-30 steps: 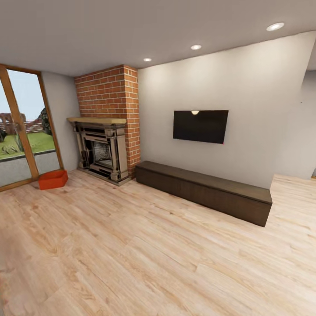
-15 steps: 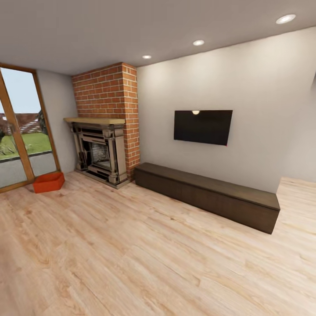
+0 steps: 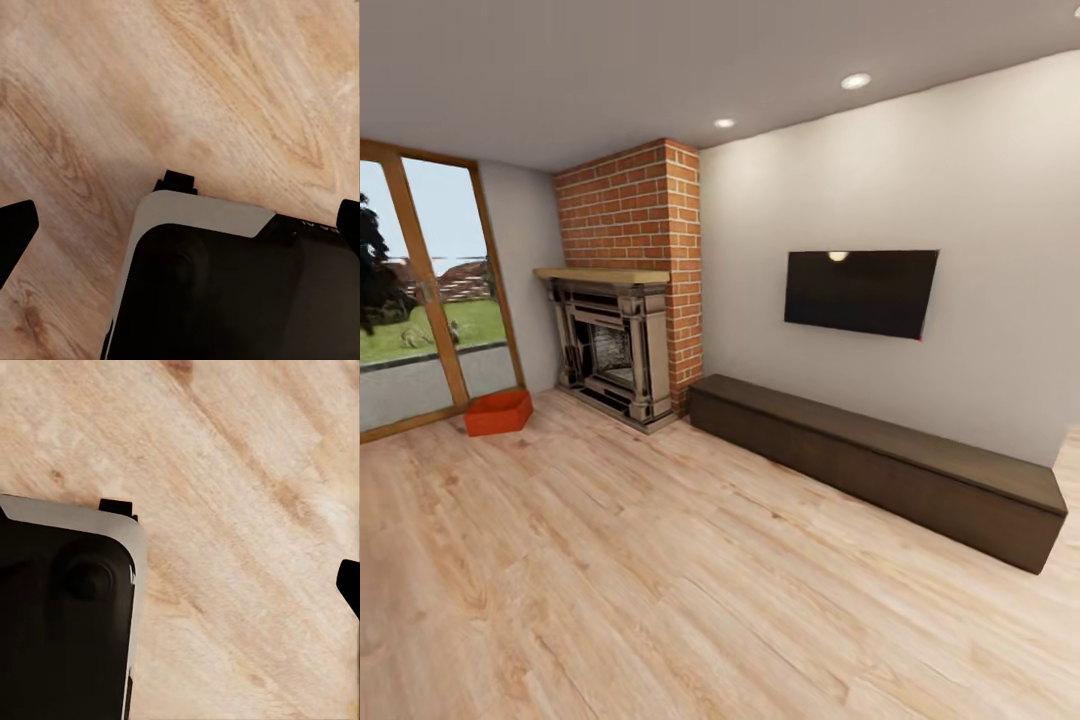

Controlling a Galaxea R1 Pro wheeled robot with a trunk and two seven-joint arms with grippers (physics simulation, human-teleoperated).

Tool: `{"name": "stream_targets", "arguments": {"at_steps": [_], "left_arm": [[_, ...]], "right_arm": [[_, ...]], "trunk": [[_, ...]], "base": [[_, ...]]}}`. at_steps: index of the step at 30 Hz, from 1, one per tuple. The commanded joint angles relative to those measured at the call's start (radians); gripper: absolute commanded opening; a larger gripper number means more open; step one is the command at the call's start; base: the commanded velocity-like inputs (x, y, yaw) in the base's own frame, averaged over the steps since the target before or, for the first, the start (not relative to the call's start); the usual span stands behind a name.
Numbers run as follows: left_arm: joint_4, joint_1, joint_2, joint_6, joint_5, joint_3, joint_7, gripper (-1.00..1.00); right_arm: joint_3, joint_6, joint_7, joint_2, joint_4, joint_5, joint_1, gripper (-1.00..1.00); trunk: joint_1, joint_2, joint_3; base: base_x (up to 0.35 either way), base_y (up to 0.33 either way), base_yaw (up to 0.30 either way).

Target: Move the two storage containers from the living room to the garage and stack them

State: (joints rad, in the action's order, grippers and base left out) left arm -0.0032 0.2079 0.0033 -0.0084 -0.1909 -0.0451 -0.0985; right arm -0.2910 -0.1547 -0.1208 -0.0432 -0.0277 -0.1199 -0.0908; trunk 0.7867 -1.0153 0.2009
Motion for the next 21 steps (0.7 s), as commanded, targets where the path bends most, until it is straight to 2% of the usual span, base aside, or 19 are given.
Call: {"name": "stream_targets", "arguments": {"at_steps": [1, 21], "left_arm": [[0.000, 0.001, 0.000, -0.001, -0.004, -0.004, -0.001, 1.00], [0.000, 0.001, 0.001, -0.005, -0.004, -0.004, -0.001, 1.00]], "right_arm": [[-0.009, -0.006, 0.000, 0.000, -0.003, -0.010, -0.001, 1.00], [-0.008, -0.006, 0.000, 0.000, -0.003, -0.010, -0.001, 1.00]], "trunk": [[0.001, -0.001, 0.001], [0.001, -0.001, 0.001]], "base": [[0.322, 0.000, 0.269], [0.322, 0.000, 0.270]]}}
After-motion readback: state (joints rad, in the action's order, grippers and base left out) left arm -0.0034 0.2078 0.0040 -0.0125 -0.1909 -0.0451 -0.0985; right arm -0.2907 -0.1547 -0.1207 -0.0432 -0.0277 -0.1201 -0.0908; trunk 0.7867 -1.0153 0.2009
